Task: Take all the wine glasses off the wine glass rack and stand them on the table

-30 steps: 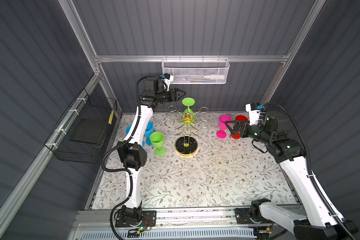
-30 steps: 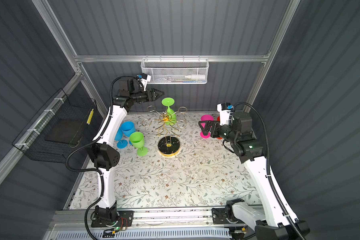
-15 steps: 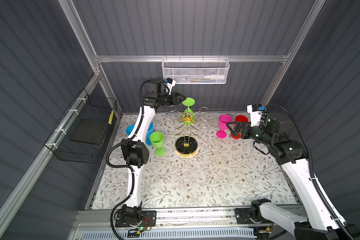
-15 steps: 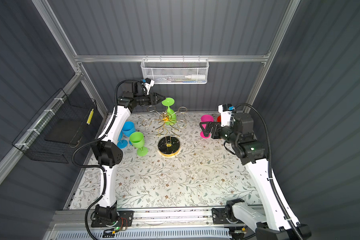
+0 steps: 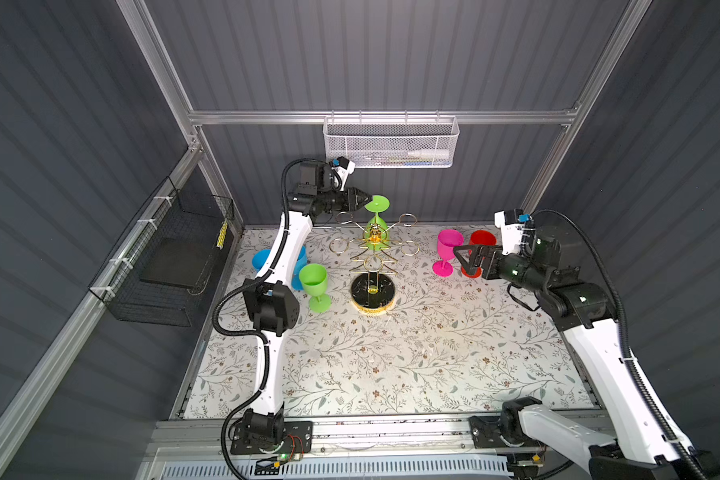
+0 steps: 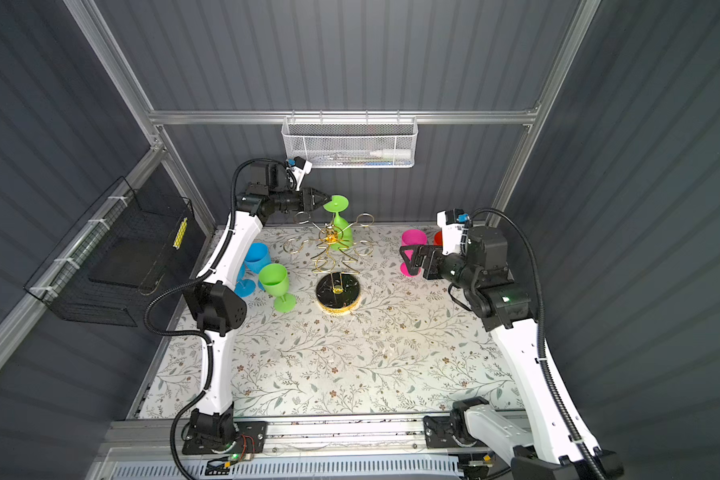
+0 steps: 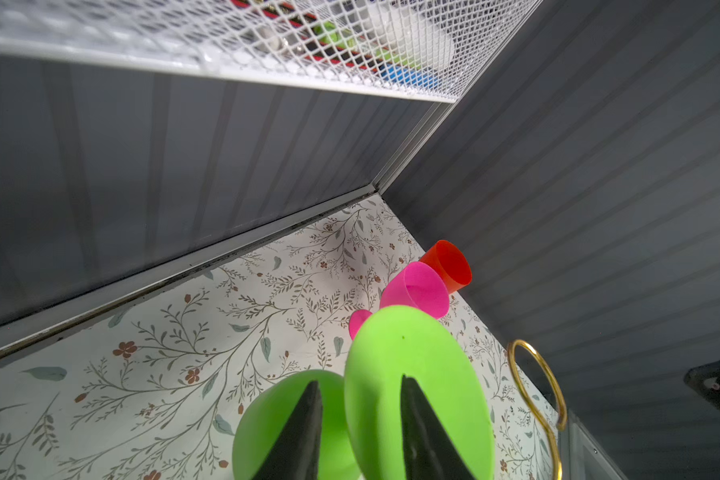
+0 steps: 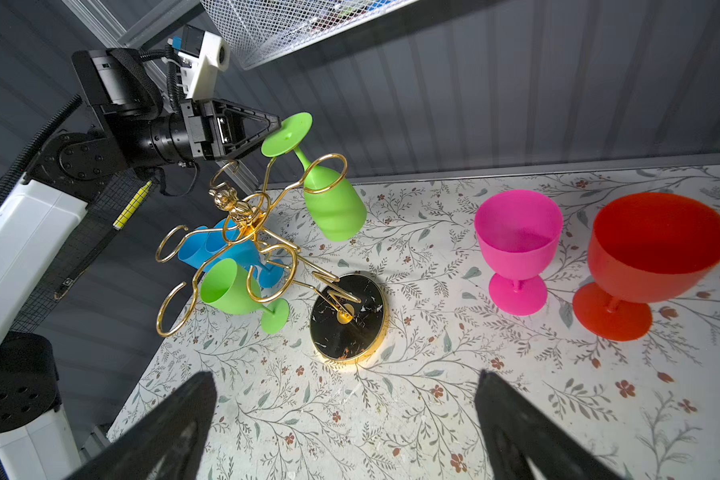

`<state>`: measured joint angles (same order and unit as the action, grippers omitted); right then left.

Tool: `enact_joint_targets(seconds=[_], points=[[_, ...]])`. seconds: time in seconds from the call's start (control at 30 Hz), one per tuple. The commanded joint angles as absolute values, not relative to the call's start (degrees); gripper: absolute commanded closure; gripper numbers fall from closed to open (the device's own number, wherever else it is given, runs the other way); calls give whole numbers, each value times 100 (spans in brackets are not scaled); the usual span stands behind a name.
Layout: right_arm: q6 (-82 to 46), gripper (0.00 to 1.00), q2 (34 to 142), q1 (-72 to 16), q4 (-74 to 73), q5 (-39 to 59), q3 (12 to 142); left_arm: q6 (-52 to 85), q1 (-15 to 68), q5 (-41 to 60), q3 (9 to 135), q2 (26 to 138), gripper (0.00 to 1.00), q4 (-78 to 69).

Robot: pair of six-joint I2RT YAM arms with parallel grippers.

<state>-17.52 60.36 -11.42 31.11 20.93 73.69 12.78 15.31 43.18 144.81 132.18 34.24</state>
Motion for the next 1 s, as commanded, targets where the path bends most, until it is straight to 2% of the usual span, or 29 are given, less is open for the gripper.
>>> enact_joint_targets(seconds=[0.0,0.13,0.47,0.97], points=[[-1688,1,5956,-1151,3158,2030,7328,1075,1564,4304,14660,13201,76,3734],[-1687,1,5936,-1151,3160,2013,7317,1070,1564,4314,14660,13149,80,3703],[-1680,1,5894,-1151,3170,1986,7298,1426,1549,4538,14535,12952,99,3321],[-1679,1,5846,-1152,3154,1986,7262,2567,1406,5240,14186,12630,100,2220]])
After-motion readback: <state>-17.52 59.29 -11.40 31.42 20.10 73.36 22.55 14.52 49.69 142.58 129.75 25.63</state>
